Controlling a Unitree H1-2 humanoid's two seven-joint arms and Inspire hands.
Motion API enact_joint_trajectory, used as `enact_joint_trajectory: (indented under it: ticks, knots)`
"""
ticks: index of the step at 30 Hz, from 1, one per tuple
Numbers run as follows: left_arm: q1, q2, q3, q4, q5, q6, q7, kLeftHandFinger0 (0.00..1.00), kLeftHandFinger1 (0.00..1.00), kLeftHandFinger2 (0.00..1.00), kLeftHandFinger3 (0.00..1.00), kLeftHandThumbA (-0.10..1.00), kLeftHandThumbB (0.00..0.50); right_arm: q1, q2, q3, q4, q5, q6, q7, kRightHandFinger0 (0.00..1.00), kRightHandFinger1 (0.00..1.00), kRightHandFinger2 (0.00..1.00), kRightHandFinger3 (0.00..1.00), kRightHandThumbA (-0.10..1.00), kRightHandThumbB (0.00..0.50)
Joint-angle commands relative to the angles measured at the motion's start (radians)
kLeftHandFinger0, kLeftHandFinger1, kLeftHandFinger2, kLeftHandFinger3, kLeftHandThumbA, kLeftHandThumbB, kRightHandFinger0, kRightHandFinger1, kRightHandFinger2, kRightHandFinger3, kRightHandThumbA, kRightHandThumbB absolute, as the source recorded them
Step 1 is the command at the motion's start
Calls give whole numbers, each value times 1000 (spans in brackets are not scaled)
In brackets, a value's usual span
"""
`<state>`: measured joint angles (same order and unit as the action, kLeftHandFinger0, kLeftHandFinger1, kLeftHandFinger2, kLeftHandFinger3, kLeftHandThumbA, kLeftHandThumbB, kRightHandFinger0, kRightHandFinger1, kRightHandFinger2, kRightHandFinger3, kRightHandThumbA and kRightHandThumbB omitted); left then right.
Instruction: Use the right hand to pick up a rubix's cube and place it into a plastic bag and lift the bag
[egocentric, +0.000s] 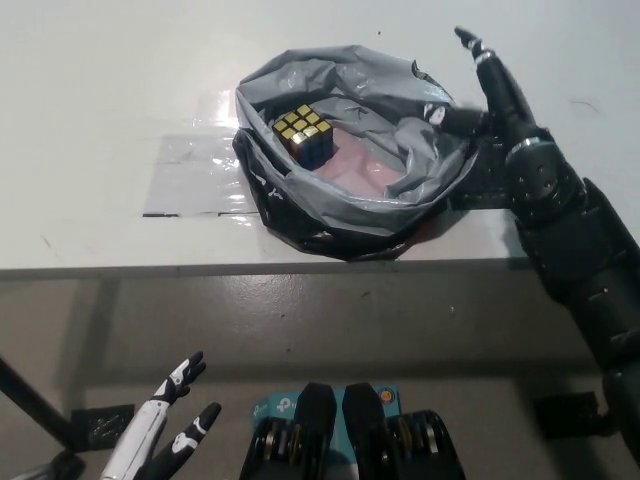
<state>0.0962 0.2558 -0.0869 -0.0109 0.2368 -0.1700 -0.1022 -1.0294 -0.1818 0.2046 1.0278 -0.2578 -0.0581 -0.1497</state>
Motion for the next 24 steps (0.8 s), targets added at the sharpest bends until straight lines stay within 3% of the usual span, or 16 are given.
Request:
enact_joint_trajectory:
  ticks: [1, 8, 9, 14, 15, 16, 17, 18, 19, 20, 21, 22, 23, 24]
  knots:
    - [1, 13, 8, -26, 8, -32, 10, 1000, 1000, 1000, 1000, 888, 90, -65, 14, -14, 69, 16, -5, 30, 1000, 1000, 1000, 1000, 737, 405]
    - [-5, 13, 4, -24, 12, -35, 8, 1000, 1000, 1000, 1000, 862, 78, -69, 21, -34, 149, 47, -13, 74, 1000, 1000, 1000, 1000, 707, 409]
    - [-9, 15, 5, -21, 8, -36, 6, 1000, 1000, 1000, 1000, 859, 86, -76, 23, -42, 172, 58, -7, 89, 1000, 1000, 1000, 1000, 671, 384]
    - [-6, 17, 4, -27, 14, -27, 3, 1000, 1000, 1000, 1000, 868, 94, -79, 25, -90, 211, 104, 26, 125, 1000, 1000, 1000, 1000, 626, 370]
    - [-3, 18, 2, -30, 19, -26, 3, 1000, 1000, 1000, 1000, 870, 86, -78, 25, -100, 209, 111, 38, 129, 792, 999, 1000, 1000, 618, 347]
    - [-8, 18, 1, -28, 21, -28, 4, 1000, 1000, 1000, 1000, 866, 78, -83, 23, -102, 212, 110, 46, 128, 624, 811, 1000, 1000, 602, 324]
    - [-16, 18, 1, -22, 27, -40, 8, 1000, 1000, 1000, 1000, 856, 71, -94, 22, -108, 224, 109, 53, 126, 336, 478, 642, 918, 535, 261]
    - [-17, 18, 0, -20, 28, -43, 9, 1000, 1000, 1000, 1000, 853, 71, -96, 22, -110, 227, 109, 54, 126, 174, 341, 518, 736, 493, 263]
    - [-15, 18, 2, -23, 28, -42, 9, 1000, 1000, 1000, 1000, 838, 73, -103, 28, -134, 234, 128, 76, 124, 35, 86, 278, 487, 409, 249]
    - [-13, 18, 2, -25, 30, -38, 9, 1000, 1000, 1000, 1000, 825, 79, -104, 30, -146, 236, 136, 73, 120, 7, 18, 163, 326, 237, 236]
    - [-10, 18, 1, -27, 33, -36, 10, 1000, 1000, 1000, 1000, 811, 75, -103, 32, -155, 238, 141, 65, 114, 1, 78, 244, 298, 136, 220]
    - [-7, 18, -1, -28, 39, -33, 10, 1000, 1000, 1000, 1000, 805, 79, -100, 35, -167, 237, 145, 47, 98, 0, 139, 358, 378, 110, 209]
    - [-7, 18, -1, -25, 41, -34, 10, 1000, 1000, 1000, 1000, 803, 81, -101, 36, -174, 235, 148, 42, 94, 2, 253, 508, 467, 100, 196]
    - [-8, 19, -2, -23, 46, -35, 11, 1000, 1000, 1000, 1000, 796, 79, -104, 37, -191, 235, 161, 39, 93, 13, 374, 702, 654, 100, 183]
